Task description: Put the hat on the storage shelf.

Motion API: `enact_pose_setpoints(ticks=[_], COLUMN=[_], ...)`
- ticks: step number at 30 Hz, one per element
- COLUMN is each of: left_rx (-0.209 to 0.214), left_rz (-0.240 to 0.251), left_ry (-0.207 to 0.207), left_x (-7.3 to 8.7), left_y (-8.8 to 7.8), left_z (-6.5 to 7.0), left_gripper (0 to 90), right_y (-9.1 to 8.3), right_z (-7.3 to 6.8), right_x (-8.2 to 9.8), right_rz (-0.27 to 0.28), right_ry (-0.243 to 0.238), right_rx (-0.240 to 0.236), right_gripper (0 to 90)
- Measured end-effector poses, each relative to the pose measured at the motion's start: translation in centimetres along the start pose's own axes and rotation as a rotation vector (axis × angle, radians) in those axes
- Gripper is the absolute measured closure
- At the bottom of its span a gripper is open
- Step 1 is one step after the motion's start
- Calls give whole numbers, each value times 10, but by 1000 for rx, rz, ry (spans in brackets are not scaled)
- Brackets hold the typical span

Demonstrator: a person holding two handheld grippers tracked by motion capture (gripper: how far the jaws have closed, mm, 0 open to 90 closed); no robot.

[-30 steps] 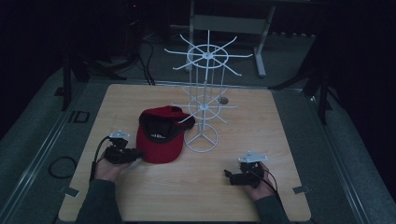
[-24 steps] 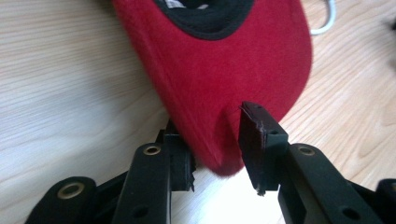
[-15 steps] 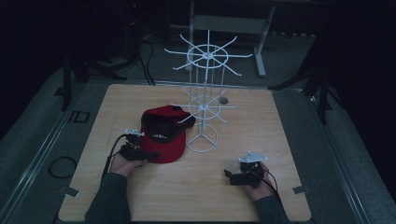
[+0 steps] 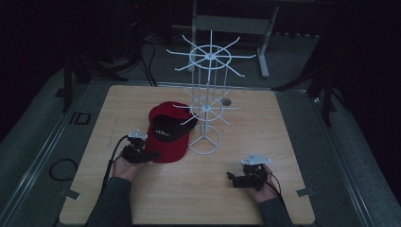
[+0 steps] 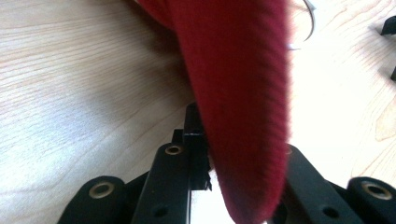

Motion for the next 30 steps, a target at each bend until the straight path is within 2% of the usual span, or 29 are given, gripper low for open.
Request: enact_pose_setpoints(ticks=[3,5,11,16,30], left_rx=[31,36,29,10,-6], left_rz=[41,50,89,118,207], left_ry=[-37,-42,-29,-59,-64], left_x=[7,8,12,14,11], left_y=[-5,-6,-12,-17,-32], left_z=[-2,-3,-6,-12,-19], left_gripper=[839,844,853,854,855], right_y=[0,0,0,0,0], right_z=[0,0,0,0,0], right_x=[0,0,0,0,0], right_rz=[0,-1,-1,-1,0], right_ry=[0,-1,-2,0,-1], right_rx=[0,0,0,0,0], right_gripper=[129,129,129,129,129])
Point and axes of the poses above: each handheld gripper's, and its own axes: y roughly forward along the jaws, x roughly out of its underside, z roughly to its right, the point moved 5 cm from there along y, roughly forward along the jaws, and after that the axes turned 1 degree about -z, right-handed, at the moved point
